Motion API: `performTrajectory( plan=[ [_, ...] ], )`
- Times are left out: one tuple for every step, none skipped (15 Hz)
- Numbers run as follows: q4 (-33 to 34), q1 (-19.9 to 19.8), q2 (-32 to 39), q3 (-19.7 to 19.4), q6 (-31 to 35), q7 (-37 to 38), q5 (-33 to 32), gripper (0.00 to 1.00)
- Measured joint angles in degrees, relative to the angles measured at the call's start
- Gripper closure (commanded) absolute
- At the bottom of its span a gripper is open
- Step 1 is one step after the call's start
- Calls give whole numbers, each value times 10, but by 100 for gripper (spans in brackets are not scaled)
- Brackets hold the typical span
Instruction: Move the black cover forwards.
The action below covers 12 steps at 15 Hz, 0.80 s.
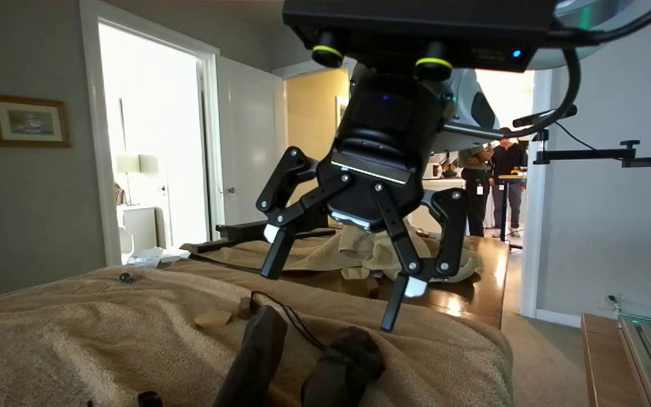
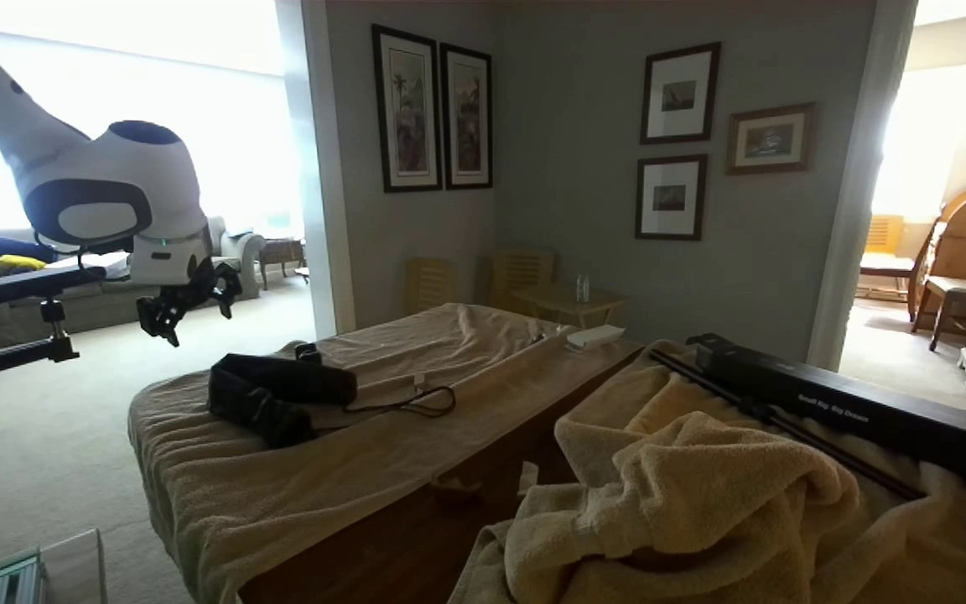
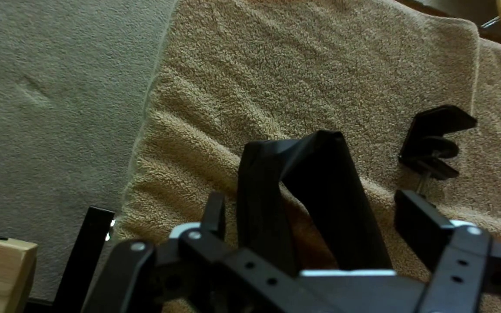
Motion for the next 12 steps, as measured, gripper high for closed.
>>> performTrajectory(
  plan=[
    [0, 0, 0, 0, 0, 0, 0, 0],
    [0, 0, 0, 0, 0, 0, 0, 0],
    [0, 0, 0, 0, 0, 0, 0, 0],
    [0, 0, 0, 0, 0, 0, 0, 0],
    [0, 0, 0, 0, 0, 0, 0, 0],
    [0, 3, 0, -4, 0, 0, 0, 0],
    [0, 9, 1, -13, 0, 0, 0, 0],
    [0, 14, 2, -21, 0, 0, -1, 0],
    [0, 17, 2, -25, 0, 0, -1, 0],
    [0, 19, 2, -27, 0, 0, -1, 0],
    [0, 20, 2, -27, 0, 0, -1, 0],
    [0, 21, 2, -27, 0, 0, -1, 0]
  ],
)
